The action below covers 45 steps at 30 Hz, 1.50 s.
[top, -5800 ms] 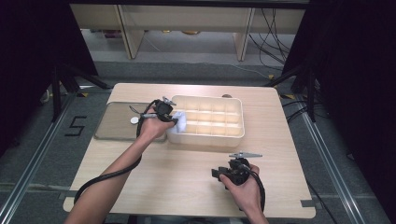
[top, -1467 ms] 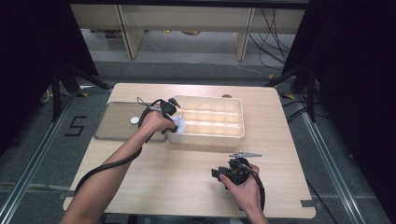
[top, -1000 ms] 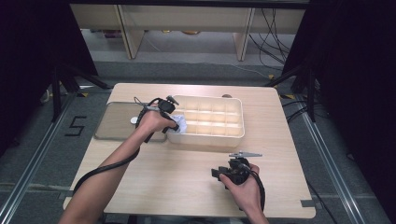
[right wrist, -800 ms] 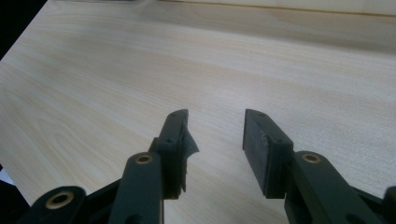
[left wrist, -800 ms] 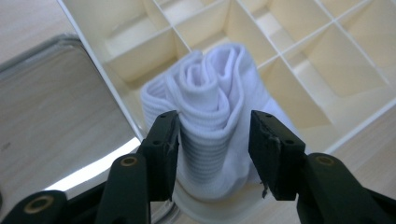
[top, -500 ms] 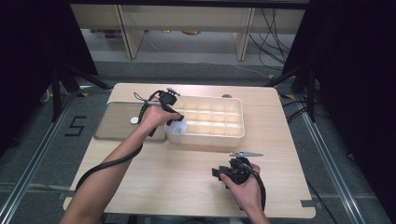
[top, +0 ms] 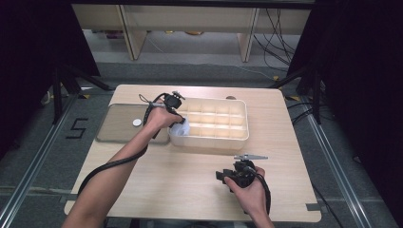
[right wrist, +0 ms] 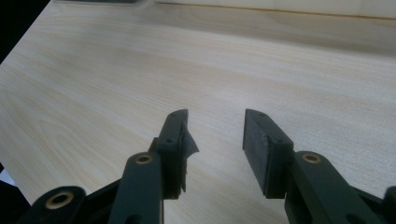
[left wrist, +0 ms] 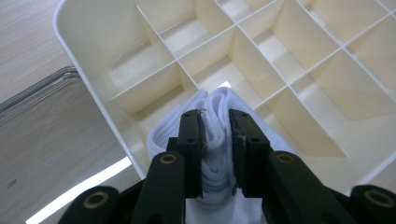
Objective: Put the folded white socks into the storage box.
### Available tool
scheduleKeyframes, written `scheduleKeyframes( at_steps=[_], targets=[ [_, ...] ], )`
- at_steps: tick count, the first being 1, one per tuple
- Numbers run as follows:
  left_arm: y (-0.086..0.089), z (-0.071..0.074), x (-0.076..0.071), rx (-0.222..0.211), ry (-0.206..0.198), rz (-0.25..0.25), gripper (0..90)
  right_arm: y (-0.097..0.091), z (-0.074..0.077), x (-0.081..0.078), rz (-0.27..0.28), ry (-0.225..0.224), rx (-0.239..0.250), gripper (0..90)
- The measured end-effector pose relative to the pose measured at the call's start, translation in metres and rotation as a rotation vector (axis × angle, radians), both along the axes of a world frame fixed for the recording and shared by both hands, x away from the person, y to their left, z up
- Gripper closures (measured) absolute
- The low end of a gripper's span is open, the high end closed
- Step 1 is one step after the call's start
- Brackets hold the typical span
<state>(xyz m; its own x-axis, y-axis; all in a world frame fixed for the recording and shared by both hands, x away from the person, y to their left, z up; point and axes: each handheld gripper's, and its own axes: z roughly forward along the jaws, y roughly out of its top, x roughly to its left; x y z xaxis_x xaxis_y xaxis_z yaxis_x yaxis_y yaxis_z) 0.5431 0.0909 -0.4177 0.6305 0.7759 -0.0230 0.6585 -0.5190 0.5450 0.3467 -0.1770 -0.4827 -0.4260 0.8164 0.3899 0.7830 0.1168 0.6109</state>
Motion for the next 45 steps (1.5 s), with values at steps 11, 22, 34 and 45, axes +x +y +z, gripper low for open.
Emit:
scheduleKeyframes(
  at_steps=[11, 22, 34, 45],
  targets=[
    [0.003, -0.003, -0.011, 0.043, -0.049, -0.052, 76.6, 0.001, 0.002, -0.001, -0.016, 0.022, -0.007, 60.9],
    [-0.003, -0.008, -0.022, 0.097, -0.067, -0.106, 76.9, 0.002, 0.001, 0.001, 0.003, -0.003, 0.008, 61.0],
    [0.001, -0.013, -0.020, 0.076, -0.012, -0.098, 77.6, 0.000, 0.002, 0.001, 0.004, -0.013, -0.007, 61.0],
    [-0.001, -0.016, -0.019, 0.093, 0.034, -0.101, 78.2, 0.001, 0.003, 0.001, 0.009, -0.006, -0.005, 61.0]
  ],
)
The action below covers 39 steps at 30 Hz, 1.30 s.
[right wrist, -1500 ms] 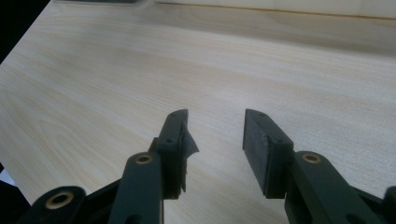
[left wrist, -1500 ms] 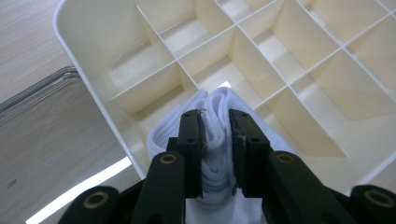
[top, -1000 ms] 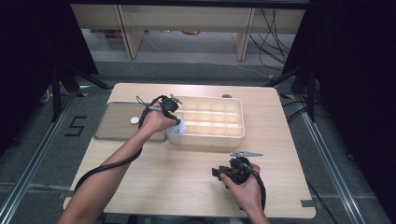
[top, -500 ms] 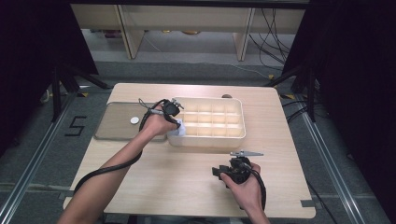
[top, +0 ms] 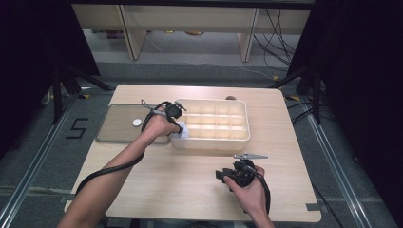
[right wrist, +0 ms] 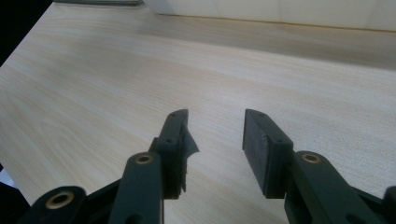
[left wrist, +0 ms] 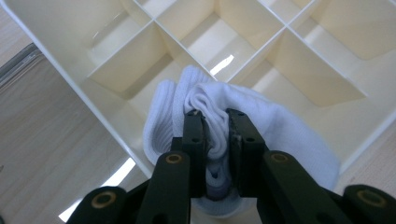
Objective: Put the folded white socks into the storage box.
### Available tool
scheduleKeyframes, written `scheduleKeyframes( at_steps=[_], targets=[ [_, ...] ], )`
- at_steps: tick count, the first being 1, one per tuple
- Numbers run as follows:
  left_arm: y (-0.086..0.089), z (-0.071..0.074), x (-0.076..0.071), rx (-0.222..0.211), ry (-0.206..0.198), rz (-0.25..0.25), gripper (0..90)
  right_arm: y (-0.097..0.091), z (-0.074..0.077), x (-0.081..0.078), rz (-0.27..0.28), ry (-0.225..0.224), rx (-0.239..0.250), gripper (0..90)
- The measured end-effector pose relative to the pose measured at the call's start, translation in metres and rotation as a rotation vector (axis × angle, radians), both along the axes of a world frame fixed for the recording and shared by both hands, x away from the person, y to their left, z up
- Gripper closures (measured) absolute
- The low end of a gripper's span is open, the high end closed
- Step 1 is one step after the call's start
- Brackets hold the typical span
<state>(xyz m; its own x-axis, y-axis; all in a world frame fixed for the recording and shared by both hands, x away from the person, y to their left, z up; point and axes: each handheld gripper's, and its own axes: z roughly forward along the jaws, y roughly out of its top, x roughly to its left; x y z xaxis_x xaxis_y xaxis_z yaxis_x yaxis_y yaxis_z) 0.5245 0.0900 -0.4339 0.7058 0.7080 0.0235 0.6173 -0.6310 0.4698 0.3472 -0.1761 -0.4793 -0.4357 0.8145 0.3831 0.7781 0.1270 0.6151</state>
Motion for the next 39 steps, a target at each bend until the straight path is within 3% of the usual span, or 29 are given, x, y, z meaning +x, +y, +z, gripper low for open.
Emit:
scheduleKeyframes(
  at_steps=[4, 5, 7, 10, 14, 15, 21, 25, 30, 31, 33, 34, 39],
  targets=[
    [0.000, -0.001, 0.000, 0.022, 0.024, -0.009, 78.4, 0.000, 0.000, 0.000, -0.003, -0.002, -0.002, 61.0],
    [-0.001, -0.001, 0.001, 0.028, 0.029, -0.011, 78.4, 0.001, 0.001, -0.001, -0.016, 0.018, -0.006, 61.0],
    [-0.001, -0.001, 0.001, 0.031, 0.035, -0.012, 78.5, 0.001, -0.001, 0.000, -0.004, -0.014, 0.005, 61.1],
    [-0.002, -0.002, 0.001, 0.033, 0.037, -0.008, 78.6, 0.001, 0.000, 0.000, -0.006, -0.006, 0.008, 61.1],
    [-0.002, -0.006, 0.001, 0.046, 0.060, -0.009, 78.9, 0.000, 0.000, 0.000, -0.004, -0.004, -0.003, 61.0],
    [-0.001, -0.009, 0.002, 0.050, 0.081, -0.008, 79.0, 0.000, 0.000, -0.001, -0.003, -0.004, -0.005, 61.0],
    [0.001, -0.011, 0.005, 0.038, 0.108, 0.000, 79.1, -0.001, 0.000, 0.000, -0.003, -0.008, 0.010, 61.1],
    [0.000, -0.011, 0.006, 0.043, 0.114, 0.003, 79.1, 0.000, -0.001, 0.000, -0.012, -0.011, -0.009, 61.0],
    [-0.002, -0.011, 0.006, 0.056, 0.117, 0.002, 79.1, 0.000, -0.001, 0.000, -0.009, -0.013, 0.004, 61.0],
    [-0.002, -0.011, 0.006, 0.060, 0.117, 0.000, 79.1, 0.002, 0.001, -0.002, -0.031, 0.018, 0.018, 61.0],
    [-0.003, -0.011, 0.006, 0.063, 0.115, 0.002, 79.1, 0.000, 0.000, -0.001, -0.013, 0.001, 0.020, 61.0],
    [-0.003, -0.011, 0.006, 0.063, 0.115, 0.002, 79.1, 0.001, 0.001, -0.002, -0.025, 0.020, 0.030, 61.0],
    [-0.003, -0.012, 0.006, 0.065, 0.117, -0.001, 79.1, 0.002, 0.000, -0.002, -0.018, 0.011, 0.025, 61.0]
  ],
)
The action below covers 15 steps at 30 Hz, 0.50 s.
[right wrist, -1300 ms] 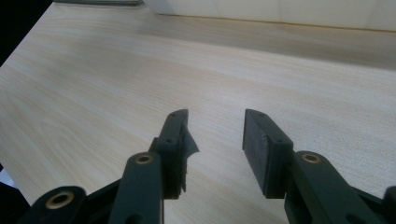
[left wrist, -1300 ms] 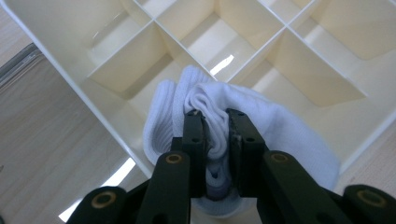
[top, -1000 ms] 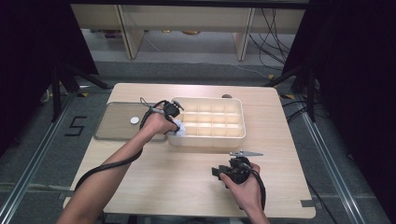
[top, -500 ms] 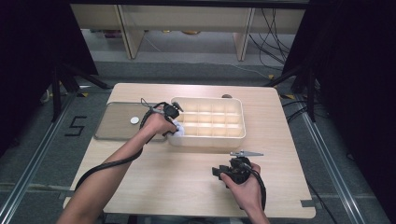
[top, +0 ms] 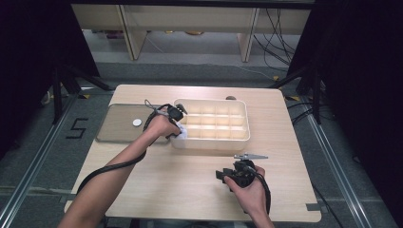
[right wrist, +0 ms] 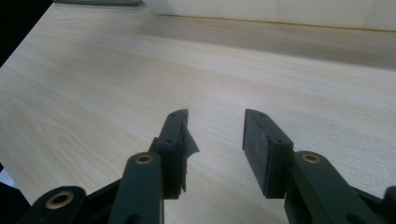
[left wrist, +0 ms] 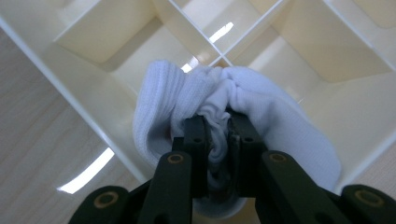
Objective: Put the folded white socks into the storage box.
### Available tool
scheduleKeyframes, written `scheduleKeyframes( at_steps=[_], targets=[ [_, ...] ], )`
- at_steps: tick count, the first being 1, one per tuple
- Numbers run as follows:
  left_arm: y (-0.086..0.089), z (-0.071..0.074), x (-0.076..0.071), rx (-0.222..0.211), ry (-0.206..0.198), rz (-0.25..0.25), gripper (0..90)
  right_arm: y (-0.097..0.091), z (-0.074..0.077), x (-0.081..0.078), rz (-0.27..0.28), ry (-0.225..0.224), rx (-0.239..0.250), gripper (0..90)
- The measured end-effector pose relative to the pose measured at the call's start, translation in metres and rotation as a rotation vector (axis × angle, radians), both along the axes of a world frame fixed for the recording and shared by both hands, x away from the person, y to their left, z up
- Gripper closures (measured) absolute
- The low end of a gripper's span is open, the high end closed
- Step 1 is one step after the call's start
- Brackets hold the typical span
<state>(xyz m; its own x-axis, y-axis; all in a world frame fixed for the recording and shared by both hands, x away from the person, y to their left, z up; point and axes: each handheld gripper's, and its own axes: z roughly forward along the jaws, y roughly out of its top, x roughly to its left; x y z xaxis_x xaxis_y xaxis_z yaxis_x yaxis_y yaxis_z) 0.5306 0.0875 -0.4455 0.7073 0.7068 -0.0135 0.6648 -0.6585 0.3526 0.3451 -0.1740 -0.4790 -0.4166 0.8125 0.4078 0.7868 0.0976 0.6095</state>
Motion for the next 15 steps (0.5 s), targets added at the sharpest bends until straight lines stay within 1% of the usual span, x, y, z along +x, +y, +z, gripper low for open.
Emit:
scheduleKeyframes(
  at_steps=[3, 7, 8, 10, 11, 12, 14, 15],
  targets=[
    [-0.0003, 0.0000, -0.0002, 0.000, -0.002, 0.004, 79.1, -0.0001, -0.0002, 0.0003, -0.006, -0.004, -0.006, 61.0],
    [-0.0007, 0.0001, 0.0000, 0.003, 0.001, 0.007, 79.1, -0.0021, -0.0002, 0.0008, 0.007, -0.010, -0.005, 61.0],
    [-0.0007, 0.0002, 0.0005, 0.005, 0.006, 0.006, 79.2, -0.0026, -0.0009, 0.0017, 0.010, -0.023, -0.022, 61.0],
    [-0.0011, -0.0002, 0.0008, 0.005, 0.010, 0.008, 79.1, -0.0026, -0.0008, 0.0014, 0.010, -0.022, -0.023, 61.0],
    [-0.0018, -0.0005, 0.0004, 0.007, 0.006, 0.009, 79.1, -0.0029, -0.0001, 0.0012, 0.007, -0.016, -0.040, 61.0],
    [-0.0019, -0.0006, 0.0007, 0.013, 0.008, 0.003, 79.1, -0.0024, 0.0005, 0.0005, -0.007, 0.006, -0.042, 61.0],
    [-0.0025, -0.0010, 0.0011, 0.012, 0.010, 0.007, 79.1, -0.0028, 0.0007, 0.0004, -0.002, 0.010, -0.034, 61.0],
    [-0.0025, -0.0010, 0.0011, 0.012, 0.010, 0.007, 79.1, -0.0020, 0.0013, -0.0006, -0.011, 0.021, -0.025, 61.0]
  ],
)
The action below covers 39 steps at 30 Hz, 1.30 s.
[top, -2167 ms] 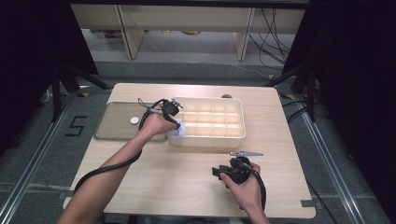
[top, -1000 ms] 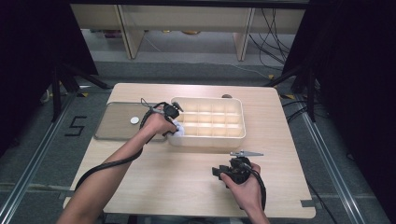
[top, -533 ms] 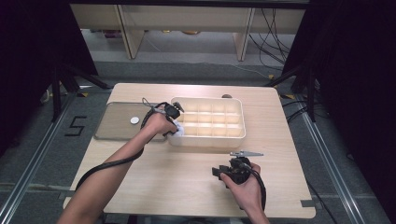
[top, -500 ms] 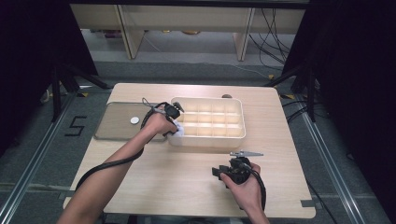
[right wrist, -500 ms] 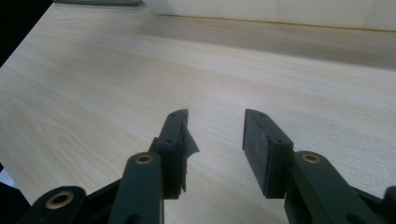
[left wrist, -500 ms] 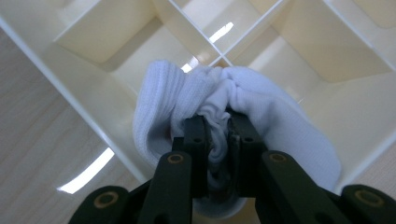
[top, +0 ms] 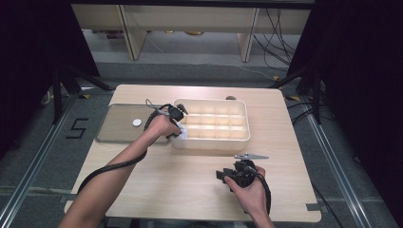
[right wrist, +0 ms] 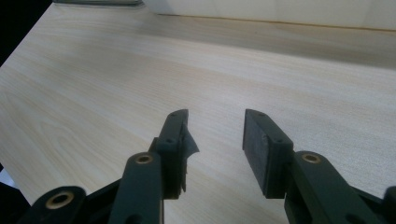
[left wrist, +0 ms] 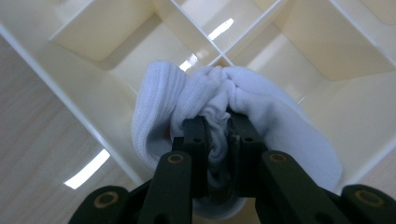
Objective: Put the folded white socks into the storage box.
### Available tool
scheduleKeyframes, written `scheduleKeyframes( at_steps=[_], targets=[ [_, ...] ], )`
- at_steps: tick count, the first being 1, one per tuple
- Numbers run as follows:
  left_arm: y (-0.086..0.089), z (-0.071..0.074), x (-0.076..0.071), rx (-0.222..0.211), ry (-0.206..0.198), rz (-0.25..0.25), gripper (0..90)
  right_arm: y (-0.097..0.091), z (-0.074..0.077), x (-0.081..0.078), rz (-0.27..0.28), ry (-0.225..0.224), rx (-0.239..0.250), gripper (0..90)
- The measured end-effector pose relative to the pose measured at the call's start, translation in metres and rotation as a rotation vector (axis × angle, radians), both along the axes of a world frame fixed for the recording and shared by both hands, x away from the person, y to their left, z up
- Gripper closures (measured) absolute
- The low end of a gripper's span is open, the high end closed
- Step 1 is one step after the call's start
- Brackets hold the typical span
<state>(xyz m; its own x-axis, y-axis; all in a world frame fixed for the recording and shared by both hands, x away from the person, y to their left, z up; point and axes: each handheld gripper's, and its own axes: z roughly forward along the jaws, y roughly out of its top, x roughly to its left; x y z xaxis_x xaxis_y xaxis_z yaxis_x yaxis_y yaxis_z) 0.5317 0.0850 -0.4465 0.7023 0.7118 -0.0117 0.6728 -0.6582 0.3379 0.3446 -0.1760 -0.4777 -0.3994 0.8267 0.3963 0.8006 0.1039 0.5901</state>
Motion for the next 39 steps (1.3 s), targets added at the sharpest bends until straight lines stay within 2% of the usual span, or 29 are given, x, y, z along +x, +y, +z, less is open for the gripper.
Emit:
scheduleKeyframes(
  at_steps=[1, 2, 3, 5, 7, 10, 11, 13, 15, 18, 20, 21, 25, 29, 30, 31, 32, 33, 36, 39],
  targets=[
    [0.000, 0.000, 0.000, -0.001, 0.001, 0.003, 79.1, -0.001, -0.001, 0.001, 0.022, -0.035, 0.012, 61.0],
    [0.000, 0.000, 0.000, -0.004, 0.002, 0.001, 79.1, -0.002, -0.002, 0.002, 0.027, -0.043, 0.002, 61.0],
    [0.001, 0.000, 0.000, -0.006, 0.002, 0.000, 79.0, -0.002, -0.001, 0.002, 0.019, -0.041, -0.011, 61.0],
    [0.002, 0.001, 0.000, -0.011, -0.001, -0.008, 78.7, -0.002, -0.002, 0.002, 0.024, -0.045, 0.005, 61.0],
    [0.004, 0.003, 0.000, -0.022, -0.004, -0.013, 77.6, -0.002, -0.001, 0.002, 0.020, -0.043, 0.002, 60.9],
    [0.011, 0.005, -0.001, -0.087, -0.002, 0.007, 73.7, -0.003, 0.000, 0.002, 0.021, -0.037, 0.013, 60.8],
    [0.014, 0.007, -0.001, -0.111, -0.003, 0.012, 72.3, -0.004, 0.000, 0.003, 0.017, -0.055, 0.005, 60.8],
    [0.016, 0.011, -0.003, -0.169, -0.024, 0.042, 67.3, -0.005, 0.001, 0.003, 0.010, -0.045, 0.000, 60.8],
    [0.018, 0.018, -0.005, -0.192, -0.056, 0.043, 60.0, -0.005, 0.001, 0.004, 0.011, -0.050, 0.007, 60.8],
    [0.021, 0.030, -0.006, -0.216, -0.099, 0.024, 56.6, -0.005, 0.002, 0.003, 0.013, -0.048, 0.011, 60.8],
    [0.020, 0.036, -0.009, -0.227, -0.108, 0.012, 56.7, -0.003, 0.002, 0.002, -0.002, -0.036, 0.014, 60.8],
    [0.020, 0.037, -0.011, -0.230, -0.108, 0.002, 57.2, -0.002, 0.003, 0.001, -0.016, -0.014, 0.013, 60.8],
    [0.014, 0.035, -0.017, -0.225, -0.079, -0.033, 61.4, -0.002, 0.002, 0.001, -0.007, -0.026, 0.023, 60.7],
    [0.011, 0.030, -0.019, -0.218, -0.055, -0.037, 65.9, -0.004, 0.002, 0.002, 0.009, -0.040, 0.015, 60.7],
    [0.011, 0.029, -0.020, -0.221, -0.049, -0.036, 66.8, -0.004, 0.003, 0.001, 0.001, -0.028, 0.008, 60.7],
    [0.011, 0.029, -0.020, -0.220, -0.048, -0.035, 67.3, -0.005, 0.002, 0.002, 0.013, -0.045, -0.016, 60.7],
    [0.011, 0.029, -0.020, -0.220, -0.043, -0.031, 67.8, -0.005, 0.002, 0.002, 0.011, -0.045, -0.018, 60.6],
    [0.011, 0.029, -0.020, -0.224, -0.033, -0.020, 68.6, -0.003, 0.002, 0.001, -0.001, -0.025, 0.013, 60.6],
    [0.011, 0.027, -0.020, -0.223, -0.015, -0.012, 72.0, -0.002, 0.001, 0.001, -0.003, -0.025, 0.013, 60.4],
    [0.011, 0.024, -0.020, -0.217, -0.006, -0.009, 80.8, -0.003, 0.001, 0.001, -0.001, -0.026, 0.014, 60.4]
  ],
)
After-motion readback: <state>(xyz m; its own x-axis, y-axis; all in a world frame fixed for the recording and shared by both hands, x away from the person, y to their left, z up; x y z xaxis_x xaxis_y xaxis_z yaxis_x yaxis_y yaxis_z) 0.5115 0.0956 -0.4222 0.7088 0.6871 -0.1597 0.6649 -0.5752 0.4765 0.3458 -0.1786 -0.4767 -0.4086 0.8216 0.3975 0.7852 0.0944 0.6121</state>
